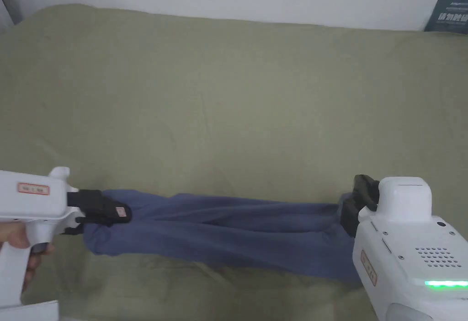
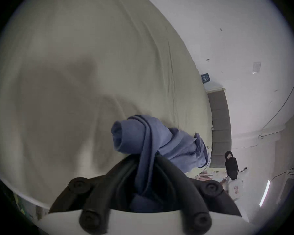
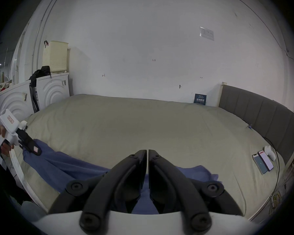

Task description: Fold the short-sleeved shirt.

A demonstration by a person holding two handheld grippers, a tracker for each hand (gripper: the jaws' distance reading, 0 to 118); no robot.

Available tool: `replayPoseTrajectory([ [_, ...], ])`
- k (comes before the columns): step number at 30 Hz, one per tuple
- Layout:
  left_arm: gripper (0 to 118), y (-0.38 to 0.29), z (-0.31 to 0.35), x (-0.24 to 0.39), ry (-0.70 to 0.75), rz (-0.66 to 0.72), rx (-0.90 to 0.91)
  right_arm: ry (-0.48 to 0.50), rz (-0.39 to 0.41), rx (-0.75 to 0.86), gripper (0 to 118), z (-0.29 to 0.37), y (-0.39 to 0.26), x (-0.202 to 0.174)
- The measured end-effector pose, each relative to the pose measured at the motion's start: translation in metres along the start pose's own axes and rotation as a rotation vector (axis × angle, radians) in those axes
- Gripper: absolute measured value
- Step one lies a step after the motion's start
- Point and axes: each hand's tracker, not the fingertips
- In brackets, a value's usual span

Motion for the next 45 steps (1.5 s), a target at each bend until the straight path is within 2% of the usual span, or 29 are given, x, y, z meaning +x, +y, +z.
replayPoseTrajectory([
  [4, 5, -0.004, 0.024, 0.04, 0.048, -0.096, 0.029, -0.008, -0.007, 0.015, 9, 0.002, 0.0, 0.003],
  [9, 5, -0.018, 0.005, 0.121, 0.064, -0.213, 0.02, -0.006, -0.038, 0.013, 9, 0.011, 0.0, 0.012],
  [15, 5, -0.04, -0.071, 0.21, 0.051, -0.42, -0.093, -0.033, -0.032, 0.011, 9, 0.025, -0.006, 0.032],
  [21, 7, -0.059, -0.181, 0.245, 0.172, -0.461, -0.178, -0.063, -0.048, 0.0, 9, 0.031, -0.011, 0.056],
  [22, 14, -0.063, -0.198, 0.245, 0.195, -0.473, -0.194, -0.068, -0.046, -0.004, 9, 0.031, -0.011, 0.058],
  [23, 51, -0.067, -0.213, 0.245, 0.202, -0.497, -0.201, -0.071, -0.045, -0.008, 9, 0.03, -0.012, 0.06],
  [24, 93, -0.069, -0.225, 0.242, 0.2, -0.505, -0.202, -0.073, -0.044, -0.012, 9, 0.03, -0.013, 0.062],
  [25, 118, -0.072, -0.238, 0.24, 0.187, -0.497, -0.217, -0.078, -0.044, -0.015, 9, 0.03, -0.014, 0.063],
  [26, 118, -0.074, -0.238, 0.237, 0.178, -0.481, -0.212, -0.083, -0.042, -0.021, 9, 0.029, -0.015, 0.064],
  [27, 115, -0.072, -0.231, 0.236, 0.152, -0.452, -0.12, -0.084, -0.043, -0.025, 9, 0.029, -0.015, 0.064],
  [30, 109, -0.068, -0.2, 0.226, 0.062, -0.402, -0.094, -0.082, -0.051, -0.033, 9, 0.028, -0.018, 0.065],
  [31, 100, -0.066, -0.186, 0.219, 0.026, -0.378, -0.078, -0.08, -0.053, -0.039, 9, 0.028, -0.018, 0.065],
  [32, 70, -0.064, -0.174, 0.212, 0.0, -0.36, -0.052, -0.074, -0.059, -0.039, 9, 0.028, -0.018, 0.065],
  [33, 29, -0.065, -0.161, 0.208, -0.019, -0.35, -0.031, -0.069, -0.067, -0.039, 9, 0.028, -0.019, 0.064],
  [34, 1, -0.063, -0.152, 0.199, -0.024, -0.343, -0.022, -0.062, -0.069, -0.041, 9, 0.027, -0.019, 0.063],
  [36, 1, -0.066, -0.144, 0.186, 0.015, -0.311, 0.006, -0.06, -0.065, -0.039, 9, 0.027, -0.02, 0.059],
  [39, 1, -0.071, -0.155, 0.172, -0.02, -0.297, -0.062, -0.041, -0.077, -0.046, 9, 0.025, -0.019, 0.058],
  [45, 1, -0.088, -0.246, 0.184, -0.144, -0.261, -0.175, -0.037, -0.065, -0.049, 9, 0.018, -0.019, 0.057],
])
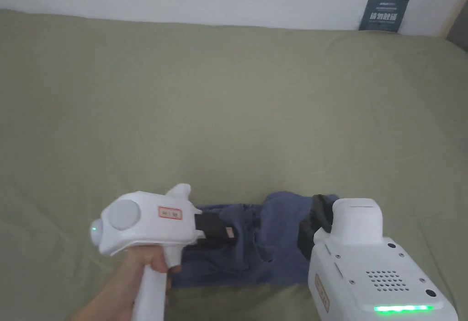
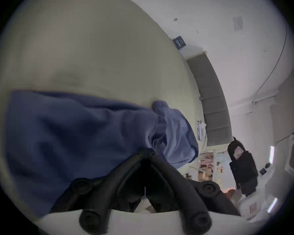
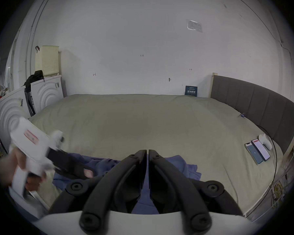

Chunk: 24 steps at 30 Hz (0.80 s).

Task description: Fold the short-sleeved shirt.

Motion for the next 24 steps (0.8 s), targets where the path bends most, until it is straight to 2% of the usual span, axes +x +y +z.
replayPoseTrajectory([
  [4, 0, -0.01, -0.044, -0.004, 0.045, 0.004, 0.008, -0.009, 0.009, -0.006, 9, -0.002, 0.0, 0.001],
  [6, 1, -0.006, -0.031, -0.005, -0.011, 0.09, 0.013, -0.007, 0.012, -0.012, 9, -0.002, 0.0, 0.002],
  [11, 1, 0.003, 0.043, 0.006, 0.034, -0.026, 0.002, -0.008, 0.024, -0.005, 9, -0.003, -0.001, 0.0],
  [15, 1, 0.004, 0.114, -0.009, 0.023, -0.007, 0.049, 0.001, 0.022, 0.039, 9, 0.0, 0.002, -0.006],
  [17, 1, 0.0, 0.139, -0.018, 0.095, -0.021, 0.08, -0.002, 0.032, 0.052, 9, -0.001, 0.004, -0.011],
  [19, 1, 0.003, 0.15, -0.031, 0.139, -0.016, 0.076, 0.001, 0.021, 0.089, 9, -0.001, 0.005, -0.013],
  [24, 1, 0.006, 0.152, -0.058, 0.118, 0.055, 0.071, -0.017, 0.031, 0.16, 9, -0.002, 0.007, -0.017],
])
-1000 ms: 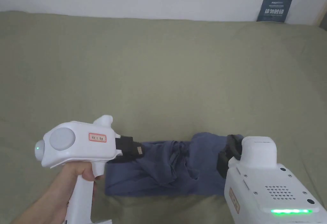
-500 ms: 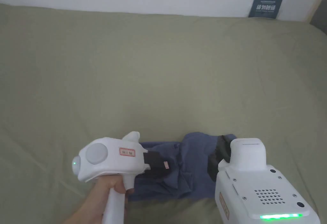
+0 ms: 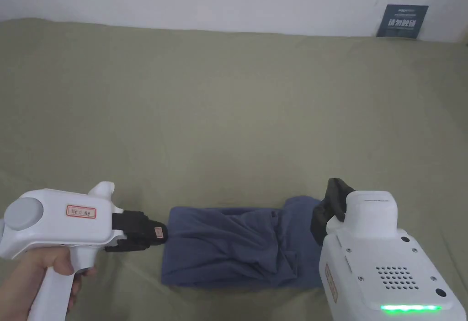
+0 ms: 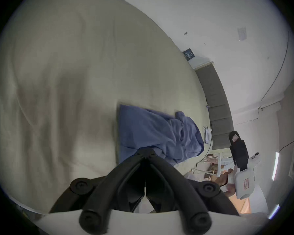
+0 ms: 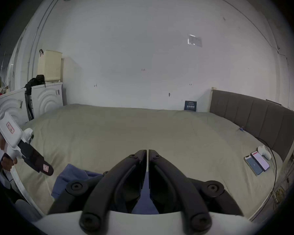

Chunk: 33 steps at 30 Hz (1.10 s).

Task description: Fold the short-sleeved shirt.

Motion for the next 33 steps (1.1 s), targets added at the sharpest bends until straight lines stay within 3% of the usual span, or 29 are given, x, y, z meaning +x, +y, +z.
replayPoseTrajectory([
  [3, 1, 0.003, -0.003, -0.009, 0.041, 0.013, 0.031, -0.011, -0.012, 0.015, 9, -0.001, 0.002, 0.001],
  [5, 3, 0.004, -0.005, -0.017, -0.016, 0.035, 0.044, -0.019, -0.012, 0.026, 9, 0.0, 0.003, 0.001],
  [6, 16, 0.004, -0.009, -0.019, -0.055, 0.051, 0.03, -0.02, -0.009, 0.027, 9, -0.001, 0.003, 0.002],
  [7, 42, 0.004, -0.012, -0.022, -0.088, 0.056, 0.019, -0.019, -0.008, 0.024, 9, -0.002, 0.003, 0.003],
  [8, 84, 0.003, -0.018, -0.023, -0.118, 0.051, -0.005, -0.02, -0.008, 0.02, 9, -0.003, 0.003, 0.003],
  [9, 108, 0.004, -0.025, -0.022, -0.115, 0.043, -0.01, -0.024, -0.007, 0.017, 9, -0.004, 0.004, 0.003],
  [10, 117, 0.004, -0.031, -0.021, -0.107, 0.04, -0.009, -0.023, -0.01, 0.017, 9, -0.004, 0.004, 0.003],
  [14, 117, 0.008, -0.045, -0.023, -0.179, 0.097, -0.007, -0.013, -0.014, 0.004, 9, -0.004, 0.004, 0.002],
  [16, 111, 0.009, -0.047, -0.024, -0.228, 0.172, -0.01, -0.007, -0.003, 0.002, 9, -0.003, 0.004, -0.001],
  [18, 75, 0.008, -0.06, -0.019, -0.293, 0.181, -0.041, -0.005, -0.001, 0.003, 9, -0.002, 0.004, -0.002],
  [19, 58, 0.006, -0.068, -0.013, -0.187, 0.147, -0.048, -0.006, -0.004, 0.002, 9, -0.002, 0.005, -0.003],
  [20, 33, 0.002, -0.074, -0.013, -0.112, 0.105, -0.049, -0.006, -0.007, 0.002, 9, -0.001, 0.005, -0.003],
  [21, 26, 0.0, -0.079, -0.013, -0.094, 0.086, -0.043, -0.005, -0.009, 0.002, 9, 0.0, 0.006, -0.002],
  [23, 20, 0.0, -0.075, -0.018, -0.148, 0.177, -0.038, -0.001, -0.004, 0.001, 9, 0.003, 0.008, -0.001],
  [33, 13, -0.005, 0.007, -0.013, -0.067, 0.121, 0.022, -0.011, -0.003, 0.014, 9, 0.012, 0.017, 0.005],
])
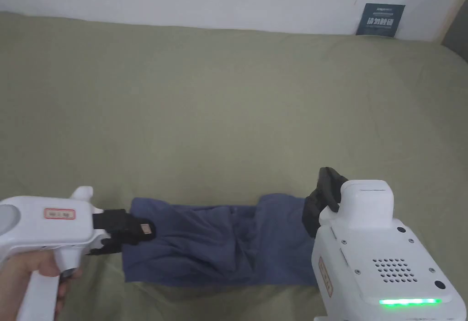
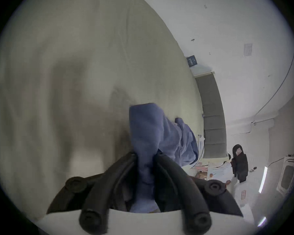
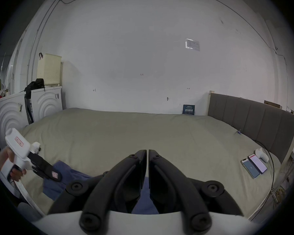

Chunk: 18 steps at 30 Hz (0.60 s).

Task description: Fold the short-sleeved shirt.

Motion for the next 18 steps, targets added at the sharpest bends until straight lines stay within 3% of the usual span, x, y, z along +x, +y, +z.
replayPoseTrajectory([
  [1, 13, 0.001, 0.018, 0.0, 0.046, -0.044, 0.036, 0.001, 0.004, 0.001, 9, 0.0, 0.001, -0.001],
  [5, 13, 0.005, 0.082, -0.009, 0.138, -0.008, 0.14, 0.011, -0.006, 0.007, 9, 0.0, 0.005, -0.006],
  [9, 13, 0.009, 0.11, 0.0, 0.255, -0.034, 0.186, 0.03, -0.003, 0.012, 9, 0.003, 0.006, -0.014],
  [14, 13, 0.007, 0.078, 0.053, 0.221, -0.101, 0.173, 0.052, 0.008, 0.01, 9, 0.005, 0.006, -0.019],
  [18, 13, -0.001, 0.034, 0.111, 0.194, -0.238, 0.143, 0.048, 0.017, 0.009, 9, 0.007, 0.007, -0.012],
])
